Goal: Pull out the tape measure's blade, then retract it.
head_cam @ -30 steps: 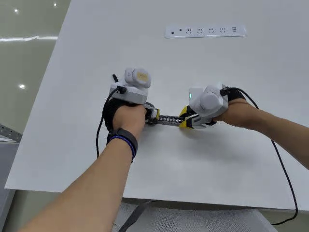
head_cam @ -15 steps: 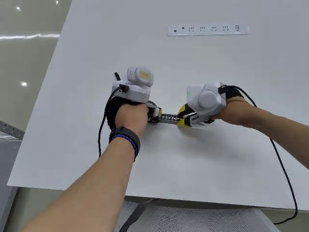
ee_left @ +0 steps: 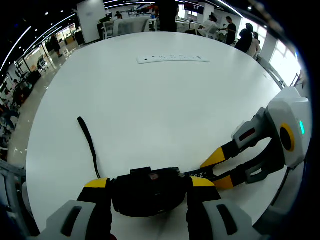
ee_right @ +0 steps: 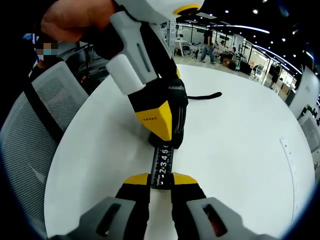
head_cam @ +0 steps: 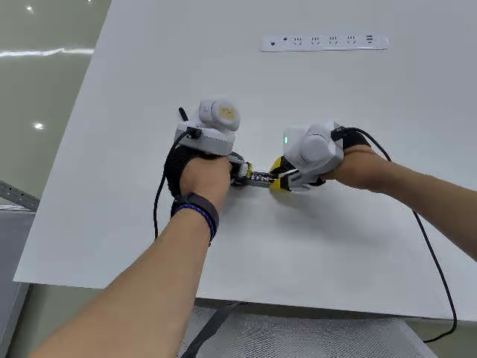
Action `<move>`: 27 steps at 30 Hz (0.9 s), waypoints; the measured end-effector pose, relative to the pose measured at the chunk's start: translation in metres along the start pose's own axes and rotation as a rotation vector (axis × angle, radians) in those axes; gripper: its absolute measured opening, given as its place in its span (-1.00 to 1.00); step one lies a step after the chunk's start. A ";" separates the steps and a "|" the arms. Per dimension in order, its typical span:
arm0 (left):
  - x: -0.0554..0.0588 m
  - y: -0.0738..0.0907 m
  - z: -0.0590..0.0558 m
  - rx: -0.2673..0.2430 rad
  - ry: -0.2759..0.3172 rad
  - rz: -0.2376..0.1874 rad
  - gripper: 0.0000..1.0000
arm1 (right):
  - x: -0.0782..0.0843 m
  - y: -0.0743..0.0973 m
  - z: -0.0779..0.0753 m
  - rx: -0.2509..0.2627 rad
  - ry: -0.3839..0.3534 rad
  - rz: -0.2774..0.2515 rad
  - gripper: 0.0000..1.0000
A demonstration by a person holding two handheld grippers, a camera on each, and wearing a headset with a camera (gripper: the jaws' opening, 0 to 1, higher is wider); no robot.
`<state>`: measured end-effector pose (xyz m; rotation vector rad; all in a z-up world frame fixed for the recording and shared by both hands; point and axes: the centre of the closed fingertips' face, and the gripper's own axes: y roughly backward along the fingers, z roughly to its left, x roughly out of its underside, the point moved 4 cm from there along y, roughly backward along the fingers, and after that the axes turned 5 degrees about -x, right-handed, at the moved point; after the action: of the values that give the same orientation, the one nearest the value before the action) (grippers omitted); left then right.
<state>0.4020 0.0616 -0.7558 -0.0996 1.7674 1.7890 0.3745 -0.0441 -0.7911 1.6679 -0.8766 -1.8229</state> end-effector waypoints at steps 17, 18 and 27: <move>0.000 0.001 0.001 0.001 0.005 -0.002 0.14 | -0.011 -0.008 -0.002 -0.010 0.008 -0.014 -0.72; 0.000 0.001 0.001 0.001 0.006 -0.002 0.14 | -0.012 -0.008 -0.002 -0.010 0.007 -0.015 -0.72; 0.000 0.001 0.001 -0.001 0.009 -0.004 0.14 | -0.016 -0.010 -0.001 -0.013 0.012 -0.019 -0.72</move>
<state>0.4023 0.0623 -0.7551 -0.1120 1.7714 1.7900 0.3782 -0.0260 -0.7878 1.6830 -0.8447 -1.8261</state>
